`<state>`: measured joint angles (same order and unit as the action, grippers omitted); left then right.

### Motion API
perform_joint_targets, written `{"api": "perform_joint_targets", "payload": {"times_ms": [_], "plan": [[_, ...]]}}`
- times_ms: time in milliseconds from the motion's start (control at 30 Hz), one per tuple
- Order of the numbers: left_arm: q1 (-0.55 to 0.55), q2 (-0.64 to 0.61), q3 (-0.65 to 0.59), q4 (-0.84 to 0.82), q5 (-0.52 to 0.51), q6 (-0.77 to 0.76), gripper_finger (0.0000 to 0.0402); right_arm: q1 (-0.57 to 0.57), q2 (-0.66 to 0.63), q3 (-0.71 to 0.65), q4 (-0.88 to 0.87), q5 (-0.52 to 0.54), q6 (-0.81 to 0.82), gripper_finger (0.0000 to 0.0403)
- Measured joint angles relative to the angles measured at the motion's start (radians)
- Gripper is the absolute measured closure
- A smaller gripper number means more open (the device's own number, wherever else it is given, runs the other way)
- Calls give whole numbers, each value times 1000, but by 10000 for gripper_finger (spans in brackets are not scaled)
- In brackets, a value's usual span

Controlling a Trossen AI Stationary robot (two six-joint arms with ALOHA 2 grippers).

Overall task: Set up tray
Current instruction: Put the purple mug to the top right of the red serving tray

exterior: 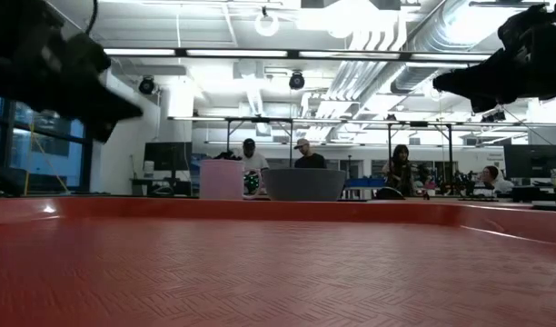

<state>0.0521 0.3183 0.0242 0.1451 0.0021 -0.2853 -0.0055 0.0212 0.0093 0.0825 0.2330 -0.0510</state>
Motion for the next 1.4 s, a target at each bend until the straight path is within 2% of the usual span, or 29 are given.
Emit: {"api": "perform_joint_targets", "payload": {"times_ms": [200, 433, 533, 667, 833, 933, 1067, 1333, 1400], "plan": [[0, 0, 0, 239, -86, 81, 334, 0, 0, 0, 68, 8, 123, 402], [0, 0, 1, 337, -170, 194, 334, 0, 0, 0, 208, 3, 235, 402], [0, 0, 17, 329, -216, 267, 334, 0, 0, 0, 274, 8, 279, 402], [0, 0, 68, 314, -253, 383, 334, -1, 0, 0, 341, 49, 255, 402], [0, 0, 152, 268, -290, 495, 334, -1, 0, 0, 466, 54, 227, 402], [0, 0, 205, 188, -295, 518, 334, -1, 0, 0, 526, 69, 263, 402], [0, 0, 266, 97, -295, 521, 334, -1, 0, 0, 614, 143, 340, 402], [0, 0, 331, 14, -293, 521, 334, -1, 0, 0, 701, 190, 337, 402], [0, 0, 333, 8, -293, 521, 334, -1, 0, 0, 710, 236, 333, 402]]}}
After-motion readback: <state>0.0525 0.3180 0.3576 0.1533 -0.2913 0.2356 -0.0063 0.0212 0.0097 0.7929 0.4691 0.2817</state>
